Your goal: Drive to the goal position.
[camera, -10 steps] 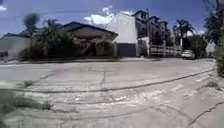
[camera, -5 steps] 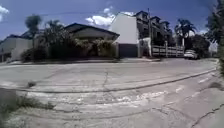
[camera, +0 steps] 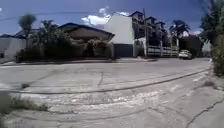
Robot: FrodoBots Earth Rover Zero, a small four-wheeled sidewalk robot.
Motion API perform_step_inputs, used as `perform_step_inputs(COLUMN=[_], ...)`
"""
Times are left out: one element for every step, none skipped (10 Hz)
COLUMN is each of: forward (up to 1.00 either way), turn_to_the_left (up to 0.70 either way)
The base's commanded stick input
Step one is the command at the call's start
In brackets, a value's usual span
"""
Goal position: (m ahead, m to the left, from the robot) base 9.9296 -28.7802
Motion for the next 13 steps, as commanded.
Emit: perform_step_inputs(forward=[0.00,0.00,0.00,0.00,0.00,0.00,0.00,0.13,0.70,0.70,0.70,0.70,0.63], turn_to_the_left=[-0.48,0.04,0.00,0.00,0.03,0.10,0.00,-0.63,-0.35,-0.28,0.10,0.01,0.07])
